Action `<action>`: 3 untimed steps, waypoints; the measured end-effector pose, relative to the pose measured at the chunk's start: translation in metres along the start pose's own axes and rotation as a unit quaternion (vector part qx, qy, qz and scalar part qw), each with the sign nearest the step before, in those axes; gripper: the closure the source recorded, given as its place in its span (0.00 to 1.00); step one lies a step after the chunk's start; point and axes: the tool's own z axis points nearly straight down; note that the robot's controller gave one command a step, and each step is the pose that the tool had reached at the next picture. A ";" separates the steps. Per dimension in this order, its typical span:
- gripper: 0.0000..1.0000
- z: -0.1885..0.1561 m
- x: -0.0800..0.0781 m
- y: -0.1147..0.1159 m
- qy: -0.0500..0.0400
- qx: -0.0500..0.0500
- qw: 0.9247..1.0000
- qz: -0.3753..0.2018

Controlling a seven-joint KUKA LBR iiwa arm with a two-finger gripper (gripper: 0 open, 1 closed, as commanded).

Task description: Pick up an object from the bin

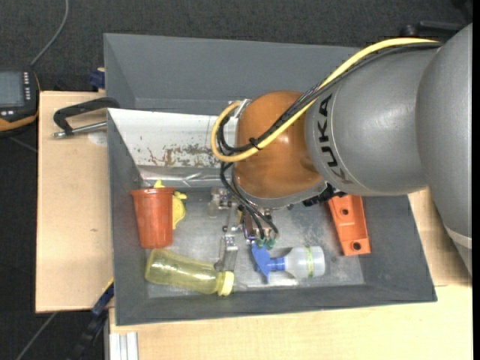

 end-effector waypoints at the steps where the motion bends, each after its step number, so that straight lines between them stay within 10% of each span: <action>1: 0.00 -0.004 -0.002 -0.001 -0.004 -0.001 1.000 0.001; 2: 0.00 0.040 0.002 0.034 -0.006 -0.001 0.994 -0.106; 3: 0.00 0.046 0.008 0.066 -0.005 -0.001 0.997 -0.081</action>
Offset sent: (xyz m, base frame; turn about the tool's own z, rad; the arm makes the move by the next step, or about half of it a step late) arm -0.0122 0.0613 -0.0812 -0.3774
